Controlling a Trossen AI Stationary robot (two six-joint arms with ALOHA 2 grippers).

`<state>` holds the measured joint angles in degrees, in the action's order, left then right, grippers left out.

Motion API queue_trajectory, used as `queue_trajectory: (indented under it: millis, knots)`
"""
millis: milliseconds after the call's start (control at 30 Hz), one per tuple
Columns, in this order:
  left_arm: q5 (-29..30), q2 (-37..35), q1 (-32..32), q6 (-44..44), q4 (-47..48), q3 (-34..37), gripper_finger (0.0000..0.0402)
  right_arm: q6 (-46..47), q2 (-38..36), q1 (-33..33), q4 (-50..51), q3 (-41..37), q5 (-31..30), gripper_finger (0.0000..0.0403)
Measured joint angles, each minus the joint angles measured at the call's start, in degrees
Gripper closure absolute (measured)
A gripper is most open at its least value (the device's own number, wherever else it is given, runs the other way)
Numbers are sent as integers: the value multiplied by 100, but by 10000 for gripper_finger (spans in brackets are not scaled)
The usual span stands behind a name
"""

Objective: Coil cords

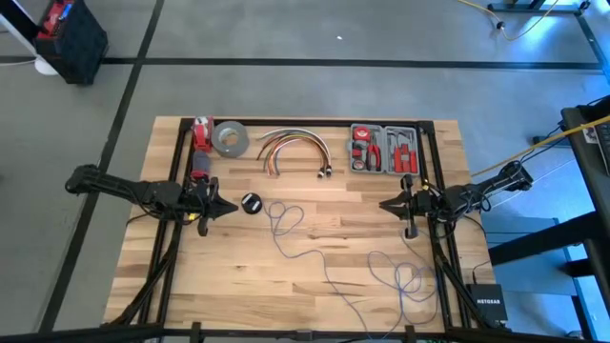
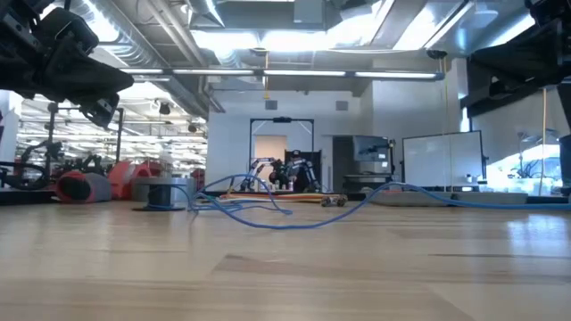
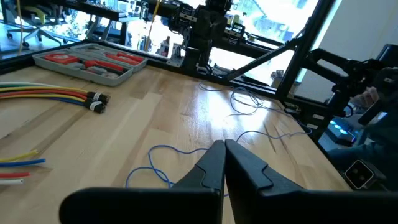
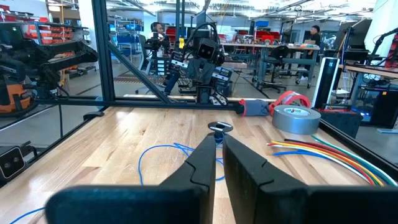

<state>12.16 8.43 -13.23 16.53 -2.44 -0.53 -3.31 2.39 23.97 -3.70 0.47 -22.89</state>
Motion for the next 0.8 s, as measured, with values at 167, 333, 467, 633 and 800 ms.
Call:
queue_trajectory:
  millis: [167,333,467,633,800]
  knots:
    - [0,-1,0,0,0,-1,398,-1,0,2,0,-2,1,368]
    - [1,0,0,-24,0,0,398,-1,0,2,0,-1,2,368]
    - [193,-1,34,-816,-26,-1,398,-1,0,2,-31,0,1,368]
    - [201,2,33,-1229,-211,0,398,-2,0,0,-60,-2,-148,368]
    - [200,-1,26,-1858,-1232,-1,398,-3,0,1,-211,-2,-568,368]
